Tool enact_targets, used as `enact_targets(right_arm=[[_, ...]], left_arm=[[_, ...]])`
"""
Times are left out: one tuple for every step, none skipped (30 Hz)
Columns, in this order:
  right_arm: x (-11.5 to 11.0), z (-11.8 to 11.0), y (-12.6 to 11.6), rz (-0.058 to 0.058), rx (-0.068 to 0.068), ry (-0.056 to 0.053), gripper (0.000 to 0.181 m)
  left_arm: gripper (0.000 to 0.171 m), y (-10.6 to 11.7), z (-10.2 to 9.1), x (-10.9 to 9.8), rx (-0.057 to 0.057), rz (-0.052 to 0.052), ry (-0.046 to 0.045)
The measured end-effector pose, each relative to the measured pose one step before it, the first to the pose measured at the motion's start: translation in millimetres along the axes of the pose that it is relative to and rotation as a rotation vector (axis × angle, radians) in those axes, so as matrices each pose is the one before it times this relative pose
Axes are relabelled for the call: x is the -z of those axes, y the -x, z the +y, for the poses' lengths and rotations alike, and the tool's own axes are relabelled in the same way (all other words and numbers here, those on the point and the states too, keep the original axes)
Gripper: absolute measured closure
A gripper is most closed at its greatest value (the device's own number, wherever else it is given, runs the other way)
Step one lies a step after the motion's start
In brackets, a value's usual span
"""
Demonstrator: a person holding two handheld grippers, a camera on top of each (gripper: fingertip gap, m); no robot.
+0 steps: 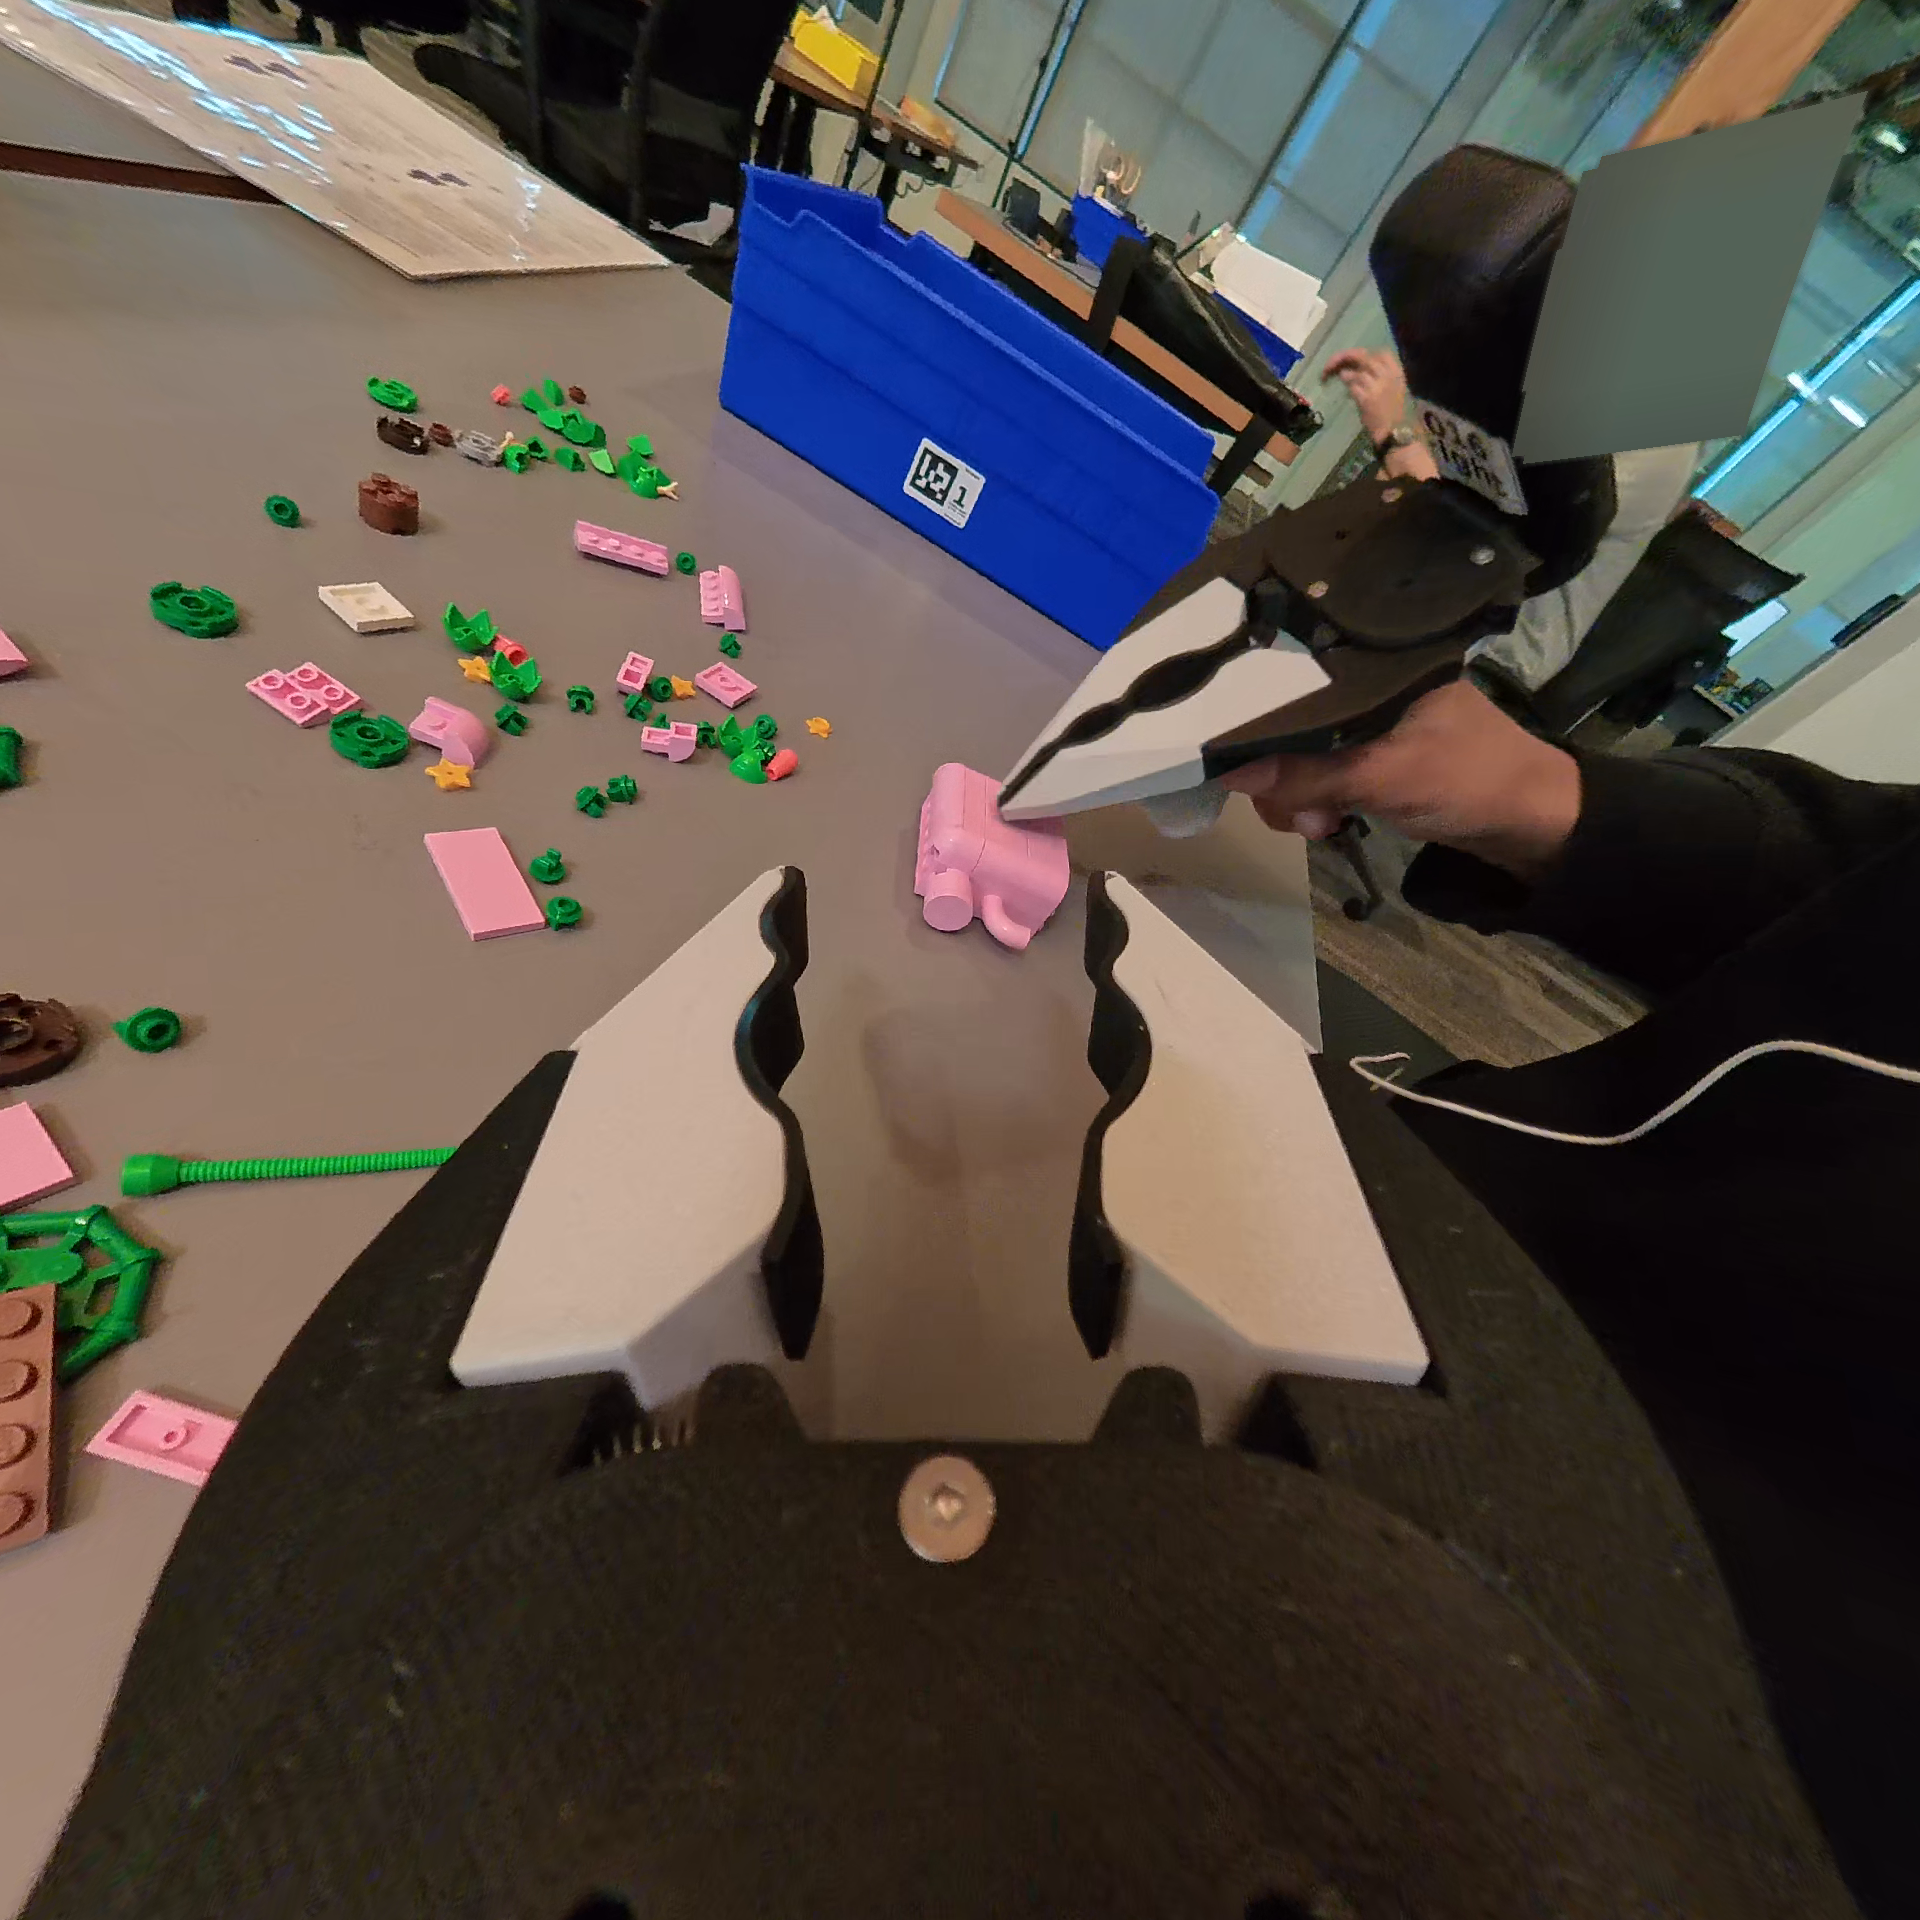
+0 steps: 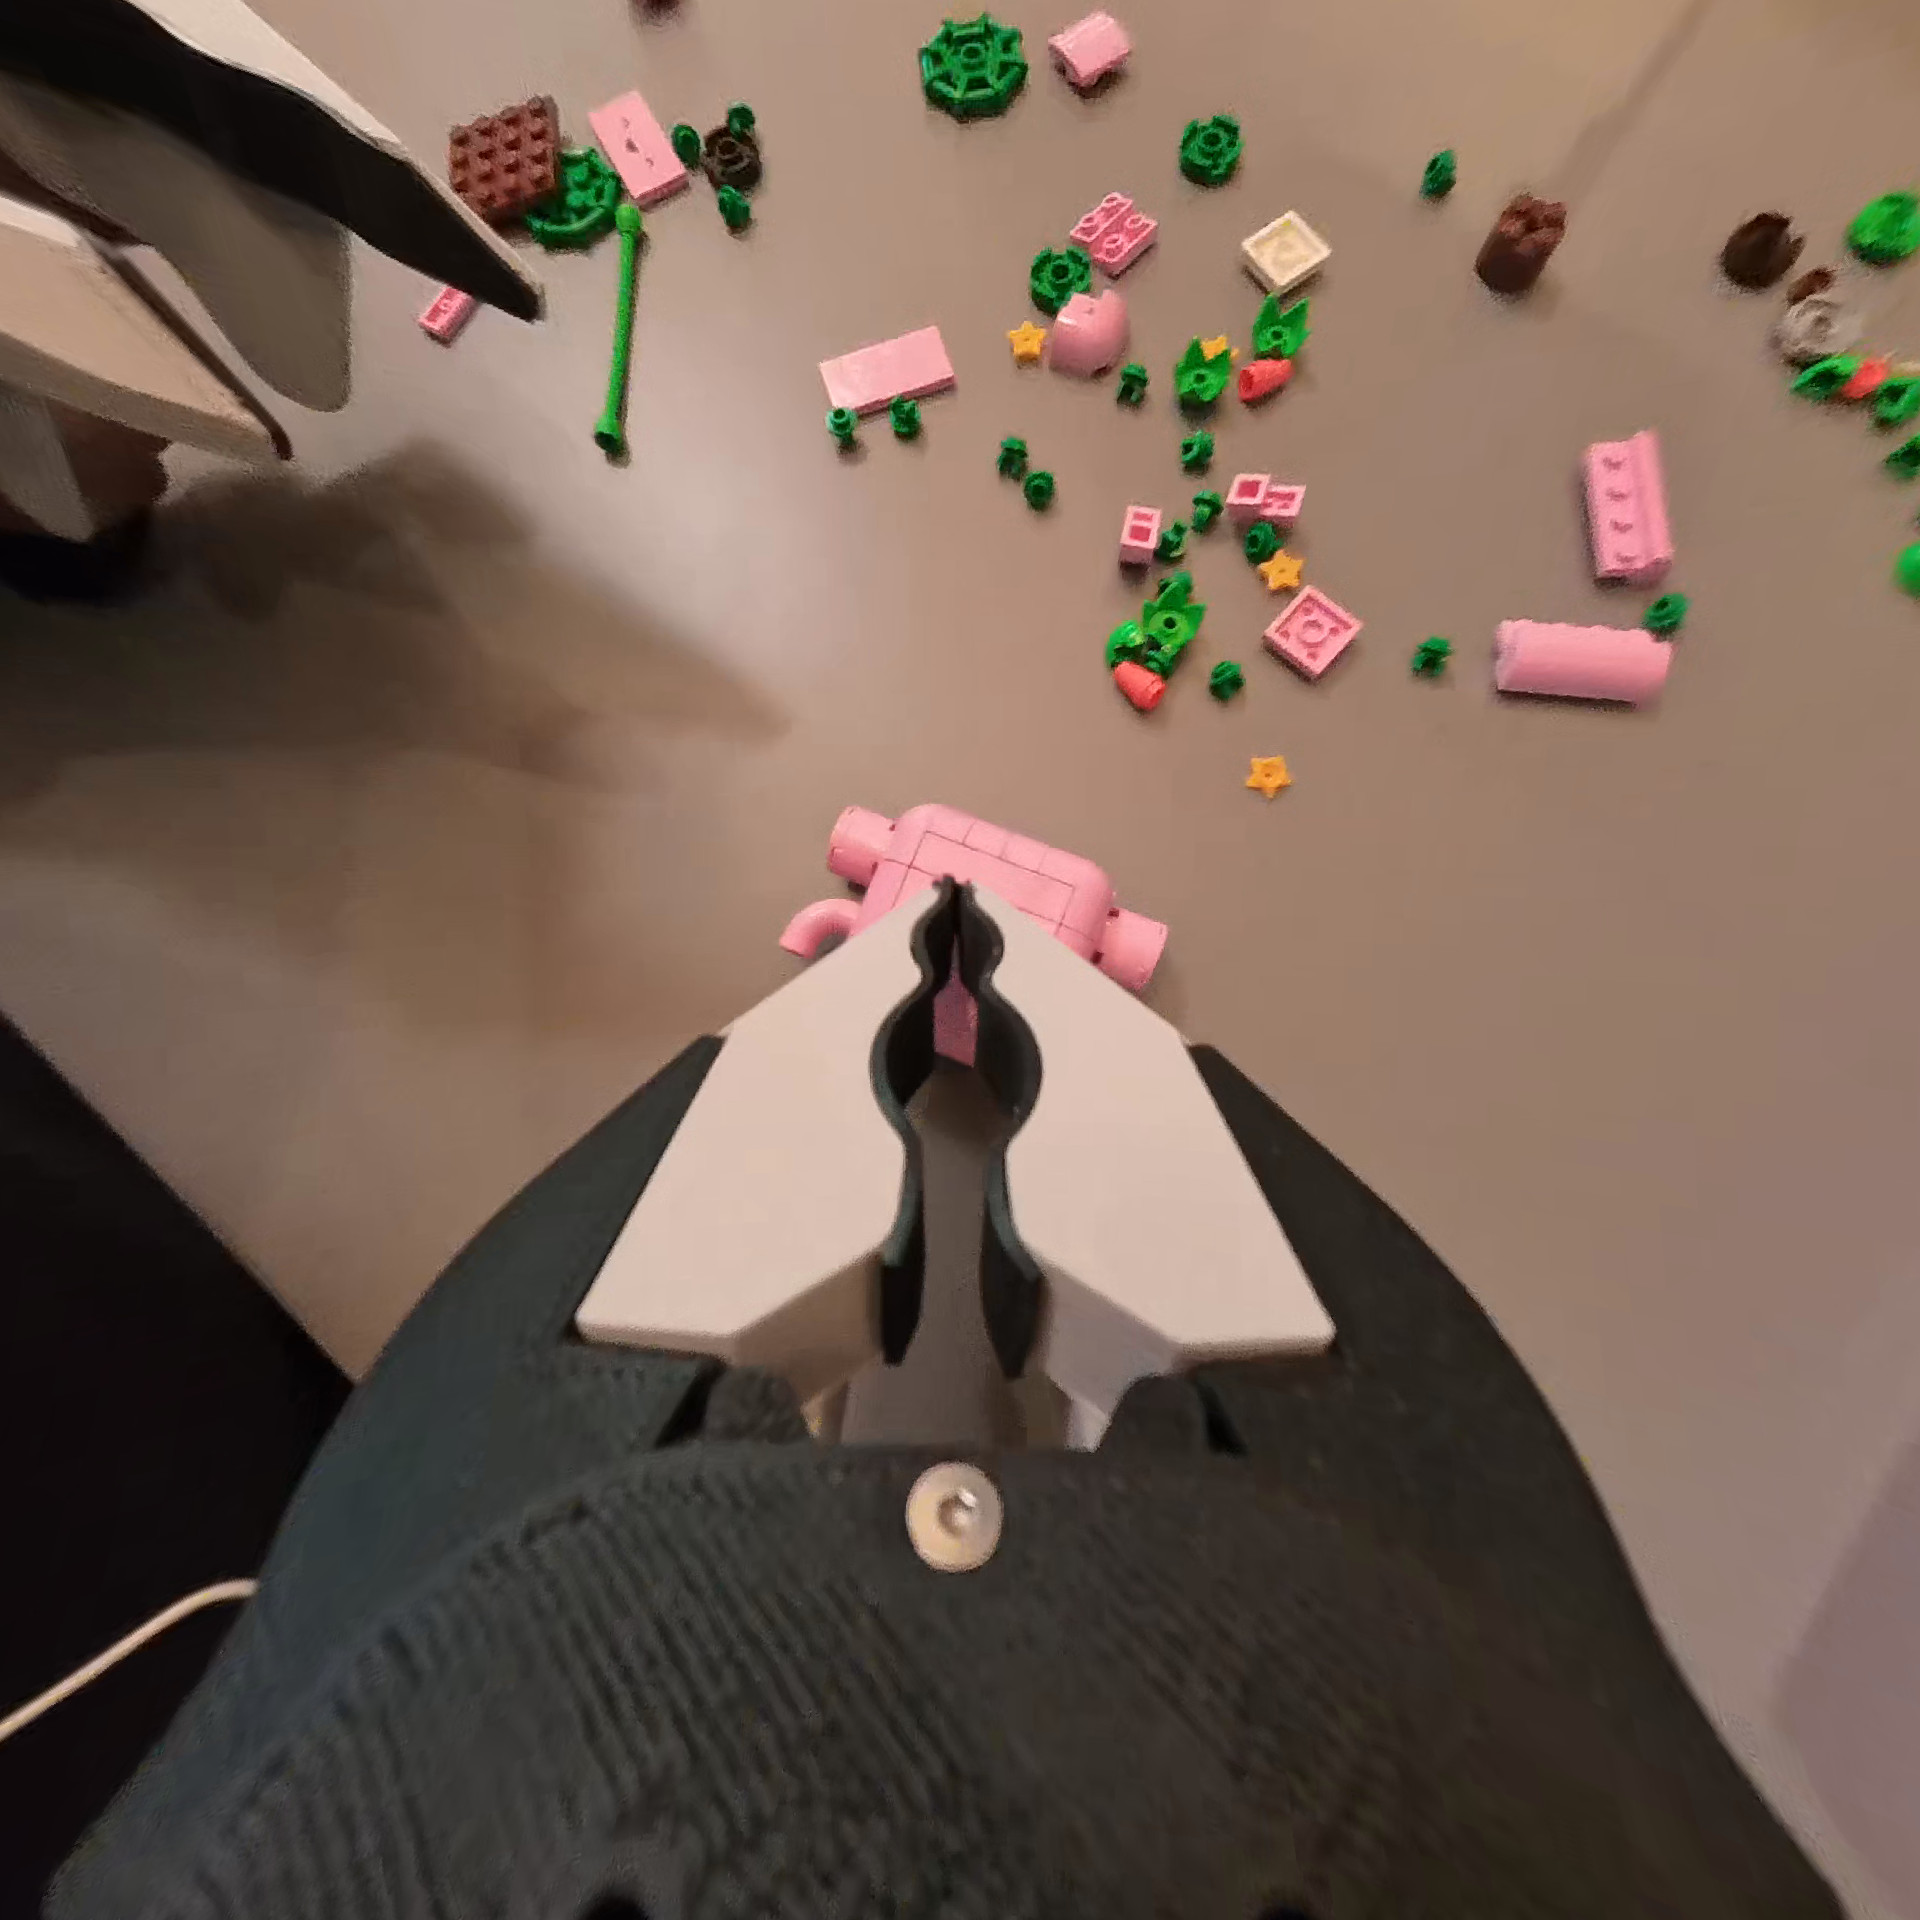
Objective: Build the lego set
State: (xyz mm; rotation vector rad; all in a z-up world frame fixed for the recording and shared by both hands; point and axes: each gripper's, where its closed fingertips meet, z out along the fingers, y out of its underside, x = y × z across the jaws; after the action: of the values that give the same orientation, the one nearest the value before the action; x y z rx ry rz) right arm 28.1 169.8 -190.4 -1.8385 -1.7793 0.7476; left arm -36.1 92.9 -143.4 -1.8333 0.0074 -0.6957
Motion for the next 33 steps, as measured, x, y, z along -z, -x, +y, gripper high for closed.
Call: enact_targets(right_arm=[[1.63, -3.05, -0.66, 0.0037, -0.0027, -0.0078, 0.181], [3.89, -7.42, -1.82, 0.0193, 0.0089, -0.0398, 0.181], [4.27, -8.76, -2.28, 0.0239, 0.0113, -0.0499, 0.181], [2.99, -6.04, -3.09, 0.0266, 0.0075, -0.0332, 0.181], [0.62, -1.70, -2.50, 0.0212, 0.0070, -0.0090, 0.171], [-1.82, 3.62, -1.09, 0.0144, 0.0066, 0.0197, 0.157], [-3.20, 7.28, 0.68, 0.0059, 0.0049, 0.0402, 0.144], [-3.77, 8.43, 2.51, -0.0008, 0.0024, 0.0445, 0.128], [-3.32, 7.18, 3.19, -0.0030, -0.0002, 0.0366, 0.113], [-2.06, 5.03, 1.54, 0.0078, -0.0049, 0.0227, 0.105], [-0.93, 2.56, -1.67, 0.0251, -0.0090, 0.0068, 0.098], [-0.10, 1.52, -1.94, 0.0219, -0.0091, 0.0002, 0.094], [-0.62, 2.24, -1.84, 0.0177, -0.0105, 0.0059, 0.090], [-1.61, 3.75, -1.34, 0.0116, -0.0102, 0.0171, 0.089], [-2.32, 4.73, -0.73, 0.0044, -0.0111, 0.0215, 0.091], [-1.50, 2.29, 0.74, -0.0100, -0.0197, 0.0048, 0.095], [-0.40, 1.35, 3.21, -0.0320, -0.0205, -0.0002, 0.103], [-0.34, 1.94, 3.13, -0.0334, -0.0144, 0.0066, 0.117], [0.39, 0.33, 1.57, -0.0216, -0.0016, 0.0014, 0.117], [0.58, 0.48, 2.89, -0.0262, 0.0112, 0.0052, 0.117], [0.56, 0.31, 3.11, -0.0231, 0.0135, 0.0043, 0.117], [1.07, -1.07, 3.00, -0.0170, 0.0134, -0.0096, 0.119], [2.16, -4.35, 6.02, -0.0312, 0.0272, -0.0355, 0.130], [2.60, -5.17, 4.05, -0.0115, 0.0266, -0.0431, 0.130], [1.86, -4.07, 4.45, -0.0117, 0.0315, -0.0332, 0.131], [1.19, -2.97, 4.58, -0.0096, 0.0397, -0.0257, 0.133], [0.87, -2.53, 3.57, 0.0013, 0.0424, -0.0211, 0.134], [1.18, -3.48, 3.95, 0.0036, 0.0479, -0.0266, 0.137], [1.74, -3.70, 3.13, 0.0090, 0.0425, -0.0281, 0.144], [2.11, -3.26, 2.70, 0.0061, 0.0340, -0.0234, 0.156], [2.17, -3.84, 2.51, 0.0018, 0.0235, -0.0269, 0.175], [1.64, -2.49, 1.06, 0.0051, 0.0132, -0.0197, 0.181], [0.02, 1.13, 0.14, 0.0030, -0.0013, -0.0005, 0.176]], left_arm=[[0.121, 0.18, 0.00, -0.06, -0.0005, -0.0008, 0.00031], [0.121, 0.32, 0.17, 0.02, 0.0005, -0.0013, 0.00018], [0.121, -0.01, -0.01, 0.06, 0.0007, 0.0003, 0.00019], [0.121, -0.03, 0.12, -0.01, 0.0000, 0.0005, 0.00021], [0.121, -0.01, 0.14, -0.13, 0.0001, -0.0001, 0.00131], [0.121, -0.13, 0.29, -0.18, 0.0001, 0.0005, 0.00151], [0.121, -0.25, 0.20, -0.09, -0.0005, 0.0010, 0.00126], [0.121, -0.08, 0.10, -0.07, -0.0008, -0.0002, 0.00027], [0.121, 0.09, 0.10, -0.08, -0.0007, -0.0006, 0.00075], [0.120, 0.04, 0.29, -0.05, -0.0002, -0.0002, 0.00149], [0.120, 0.07, 0.17, -0.05, 0.0005, -0.0002, 0.00085], [0.120, -0.02, 0.16, -0.11, 0.0000, 0.0001, 0.00057], [0.120, -0.05, 0.18, -0.03, -0.0007, -0.0004, 0.00086], [0.120, -0.04, 0.12, -0.13, -0.0006, -0.0003, 0.00069], [0.120, -0.25, 0.18, -0.10, -0.0003, 0.0010, 0.00114], [0.120, -0.31, 0.23, -0.14, -0.0006, 0.0010, 0.00125], [0.120, -0.09, 0.32, -0.16, -0.0010, -0.0001, 0.00125], [0.120, 0.00, 0.24, -0.13, -0.0013, -0.0009, 0.00131], [0.120, 0.24, 0.11, -0.07, -0.0011, -0.0015, 0.00088], [0.120, 0.12, 0.24, -0.01, -0.0005, -0.0009, 0.00085], [0.120, -0.02, 0.08, -0.09, -0.0001, -0.0002, 0.00062], [0.121, 0.02, 0.35, -0.28, 0.0000, 0.0000, 0.00166], [0.120, 0.01, 0.55, -0.24, -0.0004, -0.0003, 0.00288], [0.120, 0.10, 0.79, -0.31, -0.0006, -0.0009, 0.00403], [0.120, 0.06, 0.98, -0.47, -0.0003, -0.0006, 0.00516], [0.119, 0.14, 1.35, -0.68, 0.0009, -0.0001, 0.00685], [0.118, 0.06, 1.74, -0.94, 0.0021, 0.0009, 0.00943], [0.117, -0.64, 1.62, -0.91, 0.0019, 0.0040, 0.00925], [0.116, -0.88, 1.43, -0.82, 0.0028, 0.0054, 0.00758], [0.115, -0.40, 1.56, -0.82, 0.0040, 0.0035, 0.00807], [0.114, -0.36, 2.01, -1.04, 0.0068, 0.0047, 0.01048], [0.112, -1.26, 2.12, -1.08, 0.0104, 0.0116, 0.01227], [0.111, -1.65, 1.91, -1.04, 0.0107, 0.0140, 0.01039]])
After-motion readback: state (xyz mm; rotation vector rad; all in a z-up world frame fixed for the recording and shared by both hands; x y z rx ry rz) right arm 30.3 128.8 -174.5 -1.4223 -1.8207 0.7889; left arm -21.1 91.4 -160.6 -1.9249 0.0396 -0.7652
